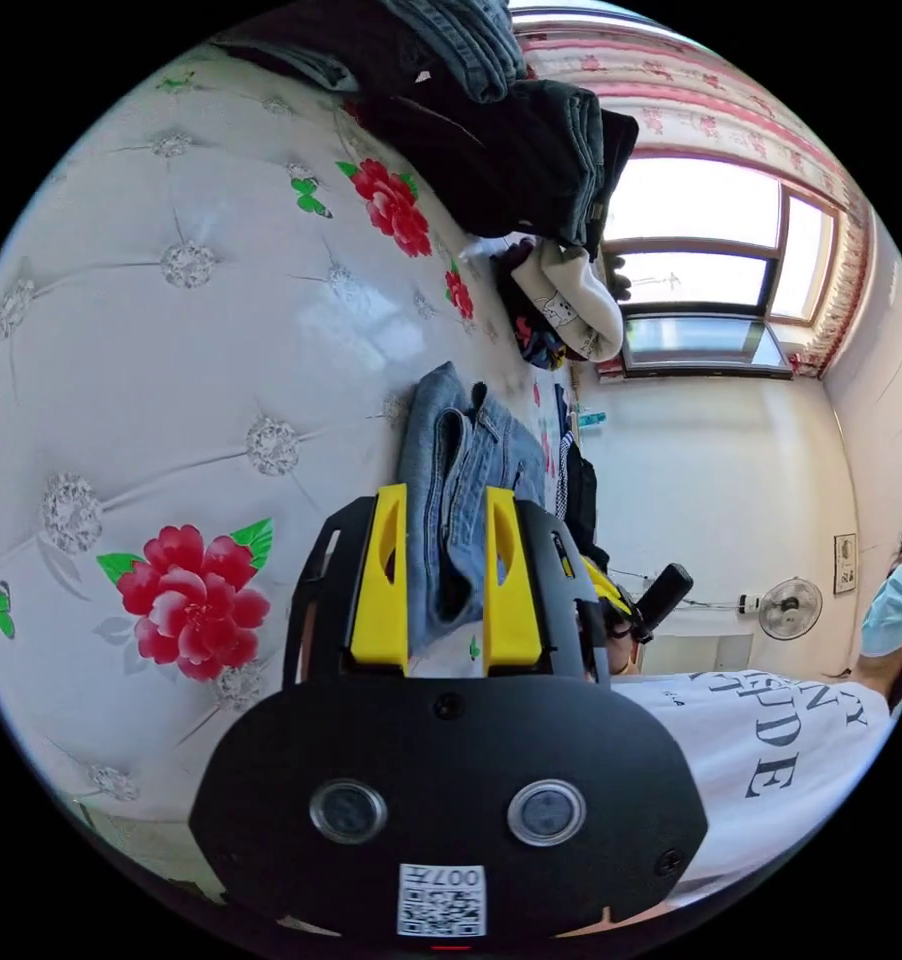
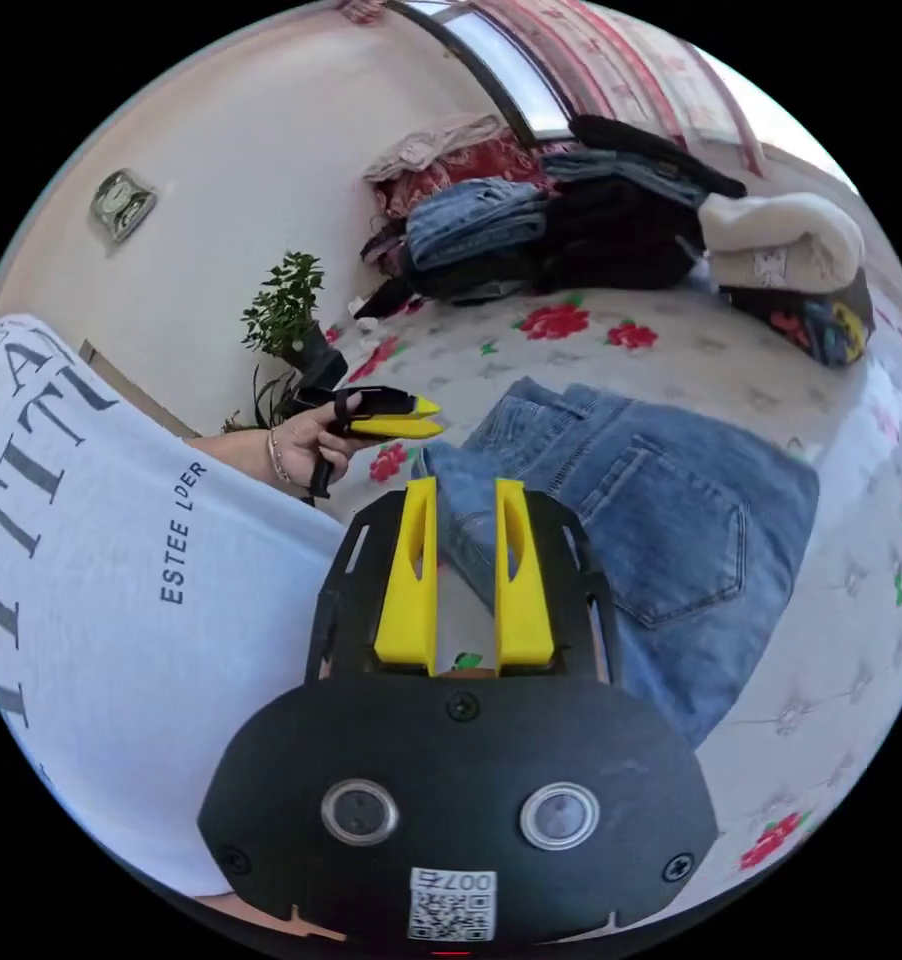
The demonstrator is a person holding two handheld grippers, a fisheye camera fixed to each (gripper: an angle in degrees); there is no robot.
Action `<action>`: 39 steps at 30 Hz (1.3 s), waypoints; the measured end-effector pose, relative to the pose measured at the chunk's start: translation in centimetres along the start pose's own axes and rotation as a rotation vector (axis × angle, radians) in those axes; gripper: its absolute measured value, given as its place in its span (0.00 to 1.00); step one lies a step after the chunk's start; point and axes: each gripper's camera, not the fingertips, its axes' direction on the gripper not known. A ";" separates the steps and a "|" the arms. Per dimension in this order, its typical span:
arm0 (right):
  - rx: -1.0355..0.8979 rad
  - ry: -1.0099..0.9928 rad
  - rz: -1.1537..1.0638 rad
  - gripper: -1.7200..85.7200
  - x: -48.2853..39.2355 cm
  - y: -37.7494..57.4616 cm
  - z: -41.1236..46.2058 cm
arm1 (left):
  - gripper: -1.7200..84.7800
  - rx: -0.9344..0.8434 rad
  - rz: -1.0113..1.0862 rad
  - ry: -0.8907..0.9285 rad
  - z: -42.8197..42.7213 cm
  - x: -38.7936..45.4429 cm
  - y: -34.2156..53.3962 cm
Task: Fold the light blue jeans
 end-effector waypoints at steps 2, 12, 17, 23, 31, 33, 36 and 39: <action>0.078 0.026 0.118 0.13 2.2 1.1 -2.1 | 0.16 -0.016 0.014 -0.003 -0.1 -0.9 0.0; 0.104 0.001 0.716 0.13 16.9 8.8 -6.5 | 0.18 -0.279 0.117 0.031 8.2 -1.9 -3.5; 0.019 -0.127 0.701 0.08 16.9 6.7 -3.4 | 0.08 -0.401 0.216 -0.033 10.4 -1.2 -4.8; 0.202 -0.187 0.555 0.03 14.7 -1.1 -9.1 | 0.05 -0.325 0.339 0.094 10.2 4.1 -8.8; 0.562 -0.098 0.231 0.03 13.4 -20.9 -24.6 | 0.06 -0.160 0.739 0.215 10.8 22.5 -22.4; 0.623 -0.028 0.221 0.03 13.9 -25.3 -26.8 | 0.06 -0.100 0.764 0.187 11.3 26.1 -26.4; 0.684 0.208 0.281 0.05 16.1 -29.9 -26.9 | 0.08 0.000 0.744 -0.062 13.0 28.5 -31.1; 0.651 0.339 0.344 0.07 20.2 -29.1 -22.2 | 0.09 0.031 0.717 -0.295 16.2 25.0 -30.1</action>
